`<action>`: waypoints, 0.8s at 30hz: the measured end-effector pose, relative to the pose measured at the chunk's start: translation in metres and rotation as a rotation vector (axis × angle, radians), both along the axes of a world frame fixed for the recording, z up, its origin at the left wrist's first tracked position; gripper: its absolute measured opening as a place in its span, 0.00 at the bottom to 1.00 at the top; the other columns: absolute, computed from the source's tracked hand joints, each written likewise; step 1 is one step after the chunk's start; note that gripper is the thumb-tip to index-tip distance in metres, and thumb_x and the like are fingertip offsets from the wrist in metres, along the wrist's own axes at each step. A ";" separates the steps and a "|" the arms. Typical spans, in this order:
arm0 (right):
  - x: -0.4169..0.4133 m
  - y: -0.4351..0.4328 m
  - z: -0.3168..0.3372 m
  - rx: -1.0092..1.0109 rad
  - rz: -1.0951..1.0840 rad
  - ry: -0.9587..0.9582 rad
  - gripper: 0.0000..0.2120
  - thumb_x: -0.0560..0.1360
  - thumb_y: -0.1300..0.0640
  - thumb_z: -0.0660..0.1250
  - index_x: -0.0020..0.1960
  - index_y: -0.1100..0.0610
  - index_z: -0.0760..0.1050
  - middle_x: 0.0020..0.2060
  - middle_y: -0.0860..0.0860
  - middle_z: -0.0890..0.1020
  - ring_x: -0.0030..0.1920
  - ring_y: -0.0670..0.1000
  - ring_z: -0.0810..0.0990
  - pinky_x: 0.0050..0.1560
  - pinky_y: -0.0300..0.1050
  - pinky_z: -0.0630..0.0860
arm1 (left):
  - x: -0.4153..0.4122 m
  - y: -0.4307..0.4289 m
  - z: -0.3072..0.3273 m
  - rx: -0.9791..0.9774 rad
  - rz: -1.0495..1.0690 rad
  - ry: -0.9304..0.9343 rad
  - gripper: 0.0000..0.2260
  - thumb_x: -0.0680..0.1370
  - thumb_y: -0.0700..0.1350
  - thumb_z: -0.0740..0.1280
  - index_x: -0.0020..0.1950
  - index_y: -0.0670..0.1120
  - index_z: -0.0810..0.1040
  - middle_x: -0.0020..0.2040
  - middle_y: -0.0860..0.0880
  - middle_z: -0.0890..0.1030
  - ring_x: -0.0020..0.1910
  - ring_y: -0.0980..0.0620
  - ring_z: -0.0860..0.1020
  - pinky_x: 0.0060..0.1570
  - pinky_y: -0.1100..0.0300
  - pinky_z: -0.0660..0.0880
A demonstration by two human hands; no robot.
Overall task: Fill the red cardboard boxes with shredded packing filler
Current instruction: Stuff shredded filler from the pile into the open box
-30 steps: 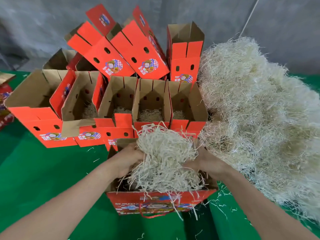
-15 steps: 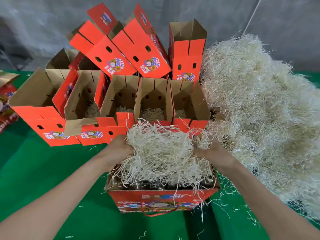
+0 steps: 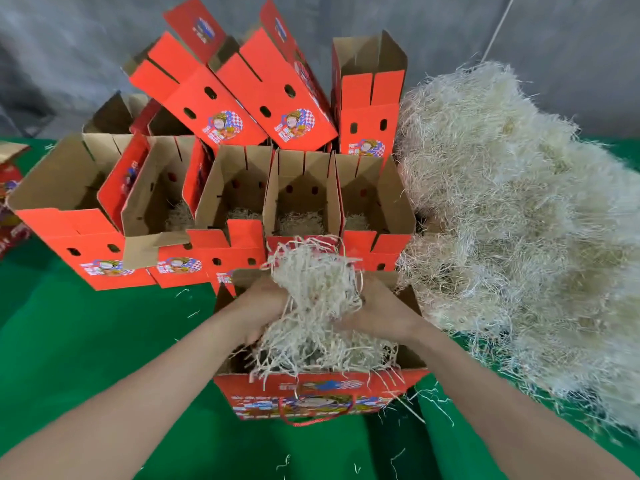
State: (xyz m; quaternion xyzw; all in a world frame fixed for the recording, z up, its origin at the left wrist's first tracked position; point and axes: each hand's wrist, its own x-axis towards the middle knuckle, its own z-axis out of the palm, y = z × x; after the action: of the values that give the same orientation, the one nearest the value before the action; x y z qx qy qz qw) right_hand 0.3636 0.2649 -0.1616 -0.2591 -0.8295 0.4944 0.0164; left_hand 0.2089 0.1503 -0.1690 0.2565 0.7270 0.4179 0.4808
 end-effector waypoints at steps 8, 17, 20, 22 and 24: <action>0.043 0.035 0.008 0.060 -0.126 -0.174 0.24 0.70 0.53 0.71 0.63 0.52 0.67 0.53 0.42 0.75 0.38 0.42 0.77 0.39 0.29 0.76 | -0.040 -0.030 0.012 0.038 -0.196 0.330 0.12 0.70 0.23 0.63 0.46 0.36 0.79 0.45 0.39 0.82 0.44 0.49 0.82 0.48 0.54 0.78; 0.032 0.023 0.014 -0.303 -0.257 -0.077 0.43 0.60 0.36 0.71 0.70 0.46 0.60 0.51 0.27 0.63 0.56 0.37 0.69 0.61 0.41 0.66 | -0.028 -0.020 -0.010 0.135 -0.105 0.623 0.11 0.68 0.25 0.63 0.47 0.33 0.79 0.40 0.41 0.81 0.38 0.47 0.79 0.39 0.60 0.74; 0.009 0.004 0.002 -0.290 -0.092 -0.070 0.37 0.61 0.32 0.70 0.64 0.45 0.64 0.55 0.32 0.68 0.58 0.38 0.70 0.60 0.39 0.66 | -0.004 -0.009 -0.015 0.150 -0.174 0.548 0.13 0.70 0.35 0.68 0.53 0.43 0.78 0.50 0.46 0.82 0.50 0.50 0.79 0.50 0.62 0.74; -0.004 0.003 -0.011 -0.260 -0.154 -0.002 0.18 0.70 0.52 0.72 0.54 0.51 0.67 0.47 0.41 0.76 0.46 0.36 0.76 0.46 0.30 0.72 | -0.002 -0.012 -0.016 0.075 -0.246 0.141 0.27 0.66 0.41 0.72 0.65 0.48 0.71 0.59 0.46 0.78 0.55 0.52 0.76 0.53 0.63 0.73; -0.011 0.001 -0.016 -0.132 -0.225 0.043 0.14 0.72 0.71 0.65 0.46 0.54 0.68 0.38 0.46 0.75 0.38 0.36 0.78 0.33 0.27 0.72 | -0.004 -0.015 -0.012 0.044 -0.152 -0.193 0.38 0.61 0.42 0.75 0.70 0.44 0.66 0.65 0.44 0.74 0.63 0.50 0.72 0.64 0.57 0.68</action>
State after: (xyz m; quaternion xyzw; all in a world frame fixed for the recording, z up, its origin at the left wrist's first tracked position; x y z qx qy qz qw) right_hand 0.3529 0.2663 -0.1778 -0.3403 -0.7605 0.5483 0.0724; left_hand 0.2047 0.1349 -0.1807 0.2799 0.6463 0.4190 0.5730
